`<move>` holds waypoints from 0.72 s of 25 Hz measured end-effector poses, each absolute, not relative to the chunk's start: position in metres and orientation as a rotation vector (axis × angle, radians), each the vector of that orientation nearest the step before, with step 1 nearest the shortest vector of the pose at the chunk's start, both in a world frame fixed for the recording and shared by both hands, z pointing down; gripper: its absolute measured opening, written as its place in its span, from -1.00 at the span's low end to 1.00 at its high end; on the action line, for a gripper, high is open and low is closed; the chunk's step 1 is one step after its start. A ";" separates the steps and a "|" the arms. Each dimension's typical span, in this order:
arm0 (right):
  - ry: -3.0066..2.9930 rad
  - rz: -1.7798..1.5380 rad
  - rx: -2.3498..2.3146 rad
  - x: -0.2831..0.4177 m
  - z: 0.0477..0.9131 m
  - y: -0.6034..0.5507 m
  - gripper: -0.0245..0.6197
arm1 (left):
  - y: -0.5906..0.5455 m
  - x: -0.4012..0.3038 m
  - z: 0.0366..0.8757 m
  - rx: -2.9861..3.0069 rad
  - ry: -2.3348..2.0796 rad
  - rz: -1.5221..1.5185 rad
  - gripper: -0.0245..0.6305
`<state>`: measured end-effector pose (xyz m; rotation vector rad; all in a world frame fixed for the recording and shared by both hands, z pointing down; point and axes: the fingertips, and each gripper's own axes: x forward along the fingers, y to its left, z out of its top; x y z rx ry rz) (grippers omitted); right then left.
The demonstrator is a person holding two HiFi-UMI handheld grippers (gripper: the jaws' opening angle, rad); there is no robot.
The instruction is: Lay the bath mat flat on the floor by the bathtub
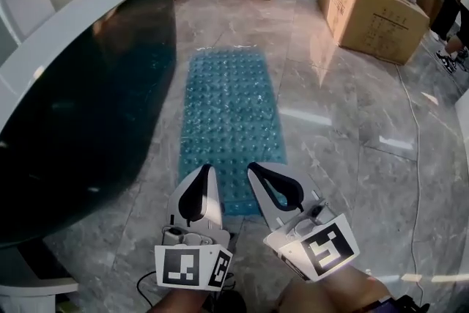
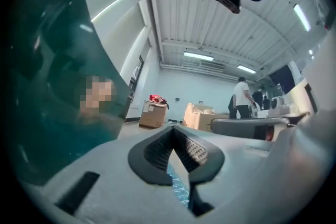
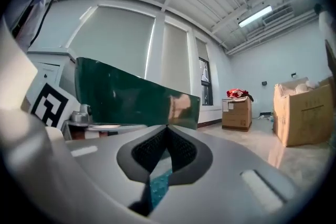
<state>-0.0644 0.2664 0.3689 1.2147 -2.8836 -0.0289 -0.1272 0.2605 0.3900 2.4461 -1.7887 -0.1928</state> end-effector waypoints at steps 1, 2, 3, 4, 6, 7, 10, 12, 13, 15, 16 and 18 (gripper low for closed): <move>-2.890 -0.038 1.205 -0.067 0.366 0.269 -0.90 | 0.260 -0.128 0.388 2.440 -1.798 -0.196 -0.91; -2.901 -0.044 1.198 -0.071 0.364 0.271 -0.90 | 0.260 -0.128 0.384 2.452 -1.816 -0.192 -0.91; -2.911 -0.046 1.194 -0.075 0.361 0.274 -0.90 | 0.260 -0.128 0.379 2.472 -1.839 -0.188 -0.91; -2.917 -0.049 1.193 -0.077 0.360 0.275 -0.90 | 0.260 -0.129 0.373 2.492 -1.861 -0.188 -0.91; -2.915 -0.053 1.198 -0.078 0.360 0.275 -0.90 | 0.261 -0.130 0.363 2.519 -1.897 -0.194 -0.91; -2.909 -0.056 1.203 -0.078 0.360 0.274 -0.90 | 0.262 -0.128 0.360 2.528 -1.907 -0.195 -0.91; -2.881 -0.066 1.223 -0.073 0.363 0.271 -0.90 | 0.263 -0.122 0.357 2.547 -1.911 -0.186 -0.91; -2.860 -0.073 1.238 -0.069 0.365 0.269 -0.90 | 0.263 -0.120 0.356 2.545 -1.915 -0.180 -0.91; -2.850 -0.076 1.246 -0.067 0.366 0.268 -0.90 | 0.264 -0.118 0.355 2.542 -1.921 -0.178 -0.91; -2.833 -0.073 1.255 -0.064 0.369 0.265 -0.90 | 0.264 -0.114 0.356 2.552 -1.928 -0.156 -0.91; -2.827 -0.066 1.257 -0.062 0.371 0.264 -0.90 | 0.264 -0.112 0.357 2.557 -1.929 -0.143 -0.91; -2.821 -0.049 1.264 -0.060 0.372 0.263 -0.90 | 0.264 -0.111 0.358 2.554 -1.932 -0.129 -0.91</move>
